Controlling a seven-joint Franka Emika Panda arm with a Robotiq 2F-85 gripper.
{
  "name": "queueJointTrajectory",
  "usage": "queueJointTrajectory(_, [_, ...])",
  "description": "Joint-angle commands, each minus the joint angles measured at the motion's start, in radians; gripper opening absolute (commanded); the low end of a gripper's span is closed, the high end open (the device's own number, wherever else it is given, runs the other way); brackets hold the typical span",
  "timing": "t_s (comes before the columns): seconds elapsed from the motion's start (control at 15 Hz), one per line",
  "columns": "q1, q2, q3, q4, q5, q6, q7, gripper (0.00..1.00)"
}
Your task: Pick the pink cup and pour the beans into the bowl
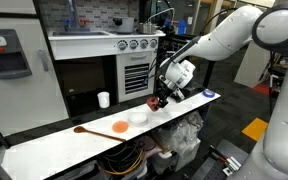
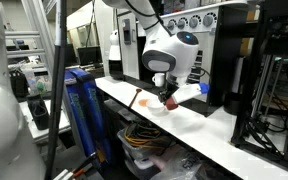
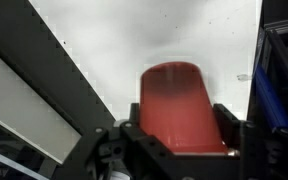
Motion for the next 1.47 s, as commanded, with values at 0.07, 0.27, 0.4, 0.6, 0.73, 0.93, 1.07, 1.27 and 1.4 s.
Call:
queueJointTrajectory(0.07, [0.000,0.000,0.000,0.000,0.000,0.000,0.000,0.73])
queueJointTrajectory(0.27, [0.000,0.000,0.000,0.000,0.000,0.000,0.000,0.73])
queueJointTrajectory(0.4, [0.003,0.003,-0.003,0.001,-0.017,0.000,0.014,0.48])
queueJointTrajectory(0.6, [0.014,0.009,-0.008,0.004,-0.094,0.006,0.043,0.48])
queueJointTrajectory(0.73, [0.021,0.010,-0.009,0.004,-0.161,0.009,0.078,0.48])
queueJointTrajectory(0.93, [-0.021,0.005,0.041,0.005,-0.284,0.016,0.141,0.48])
queueJointTrajectory(1.07, [-0.027,0.007,0.055,0.011,-0.364,0.018,0.187,0.48])
queueJointTrajectory(1.27, [-0.031,0.011,0.072,0.023,-0.502,0.020,0.276,0.48])
queueJointTrajectory(1.4, [-0.036,0.013,0.083,0.032,-0.601,0.017,0.341,0.48])
